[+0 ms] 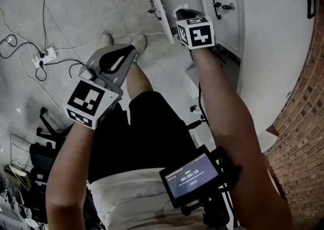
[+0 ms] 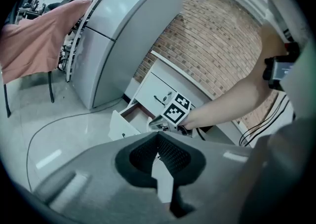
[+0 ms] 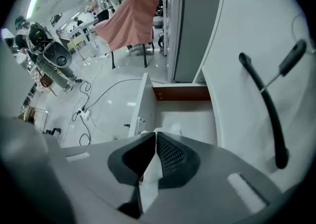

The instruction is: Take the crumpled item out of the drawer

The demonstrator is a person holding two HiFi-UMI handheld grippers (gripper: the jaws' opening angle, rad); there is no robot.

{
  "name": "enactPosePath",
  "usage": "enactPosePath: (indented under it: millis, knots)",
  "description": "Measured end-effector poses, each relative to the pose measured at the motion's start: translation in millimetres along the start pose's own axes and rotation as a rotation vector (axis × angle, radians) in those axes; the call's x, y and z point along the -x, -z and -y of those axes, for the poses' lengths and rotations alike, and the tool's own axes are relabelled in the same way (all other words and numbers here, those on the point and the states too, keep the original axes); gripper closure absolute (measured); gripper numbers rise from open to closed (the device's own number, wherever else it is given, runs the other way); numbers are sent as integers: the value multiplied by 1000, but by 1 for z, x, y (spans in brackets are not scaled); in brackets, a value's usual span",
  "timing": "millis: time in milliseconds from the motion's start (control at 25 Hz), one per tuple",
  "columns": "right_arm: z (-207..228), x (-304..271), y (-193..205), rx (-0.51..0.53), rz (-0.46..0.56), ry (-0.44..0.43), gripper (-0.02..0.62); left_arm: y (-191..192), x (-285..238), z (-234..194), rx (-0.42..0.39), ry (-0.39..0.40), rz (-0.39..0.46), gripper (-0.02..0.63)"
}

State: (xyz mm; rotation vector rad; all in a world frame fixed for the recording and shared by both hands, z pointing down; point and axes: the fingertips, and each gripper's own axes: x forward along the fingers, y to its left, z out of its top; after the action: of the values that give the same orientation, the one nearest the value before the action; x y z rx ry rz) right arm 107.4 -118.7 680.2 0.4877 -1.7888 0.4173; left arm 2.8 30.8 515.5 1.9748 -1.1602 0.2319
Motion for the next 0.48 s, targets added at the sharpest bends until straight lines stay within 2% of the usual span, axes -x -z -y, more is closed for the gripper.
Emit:
enactPosePath:
  millis: [480]
  knots:
    - [-45, 79, -28, -61, 203, -40, 577, -19, 30, 12, -65, 33, -35, 601]
